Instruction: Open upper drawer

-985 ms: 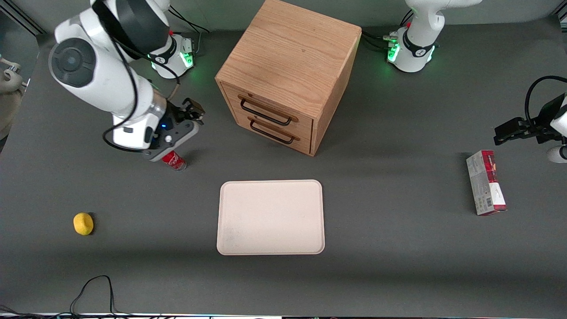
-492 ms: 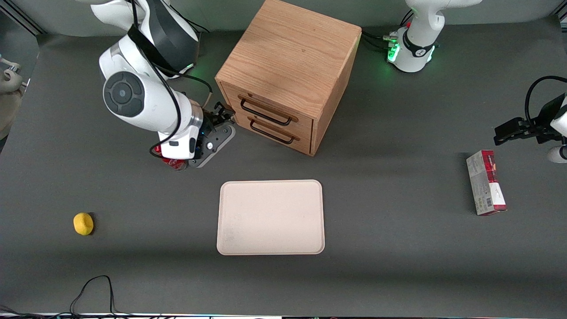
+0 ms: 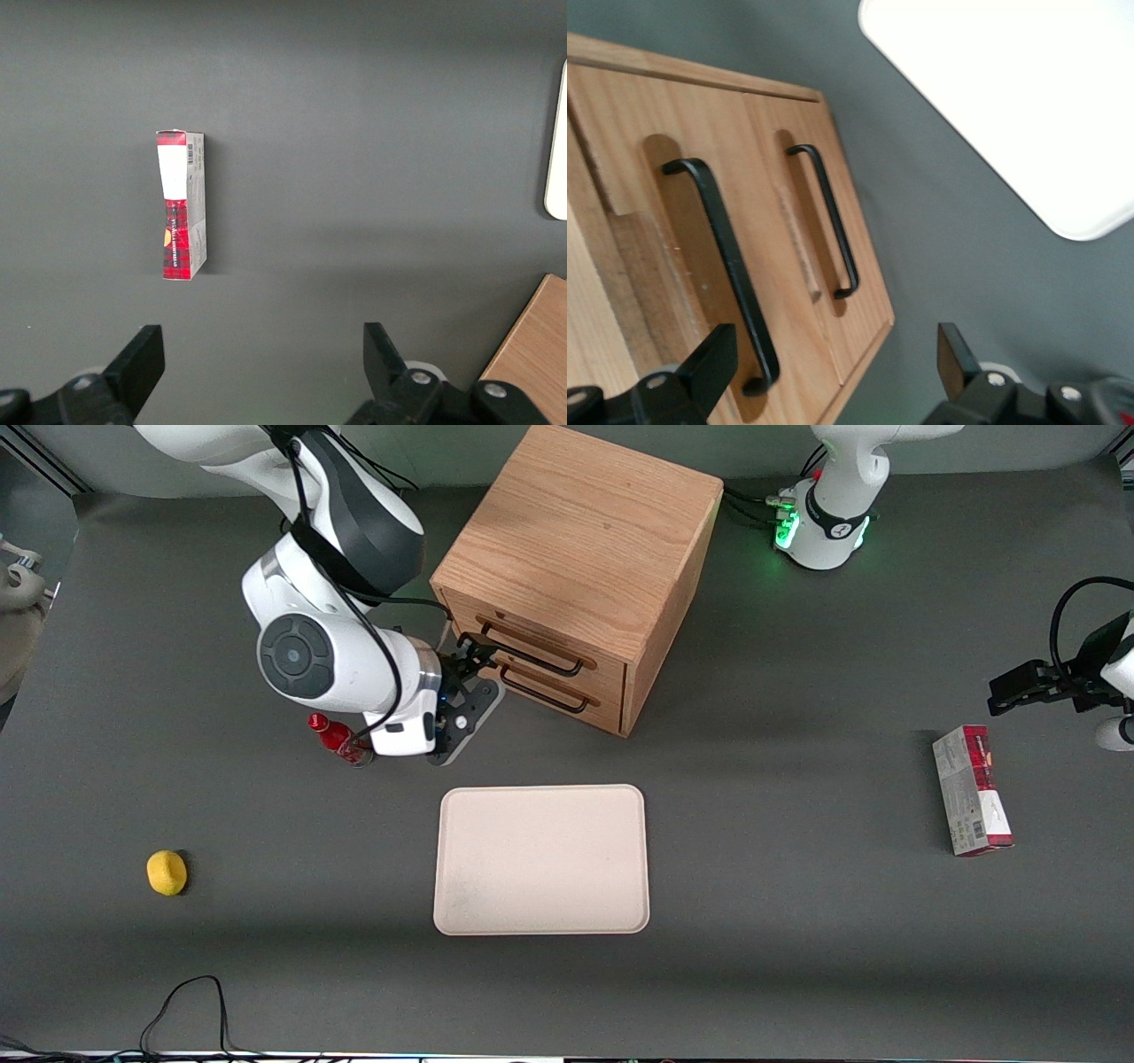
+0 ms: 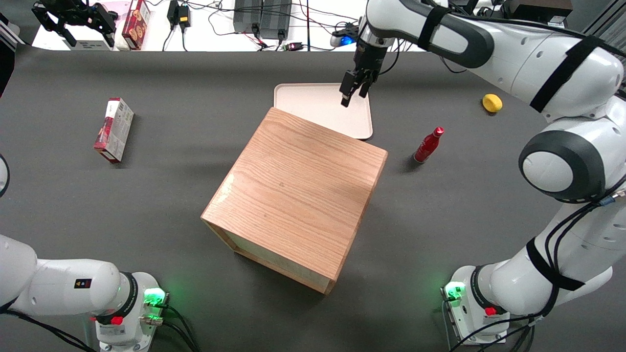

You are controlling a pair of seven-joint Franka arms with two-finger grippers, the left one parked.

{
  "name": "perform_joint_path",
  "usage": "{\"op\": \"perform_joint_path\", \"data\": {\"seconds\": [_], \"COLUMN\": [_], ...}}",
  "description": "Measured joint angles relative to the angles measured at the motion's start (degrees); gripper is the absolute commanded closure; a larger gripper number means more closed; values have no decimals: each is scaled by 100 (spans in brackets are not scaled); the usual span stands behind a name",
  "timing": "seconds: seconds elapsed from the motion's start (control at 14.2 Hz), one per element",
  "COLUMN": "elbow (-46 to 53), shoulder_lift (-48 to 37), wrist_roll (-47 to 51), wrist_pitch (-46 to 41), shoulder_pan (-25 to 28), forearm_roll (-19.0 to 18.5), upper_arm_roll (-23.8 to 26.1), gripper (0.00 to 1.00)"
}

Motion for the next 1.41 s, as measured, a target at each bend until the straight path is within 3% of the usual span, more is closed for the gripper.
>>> {"op": "perform_joint_path", "data": {"seconds": [1.41], "elbow": [2], "shoulder_lift": [464], "wrist_roll": [-385], "wrist_pitch": [46], "shoulder_pan": [429], "forearm_roll": [75], "upper_arm_roll": [8], "gripper": [0]}}
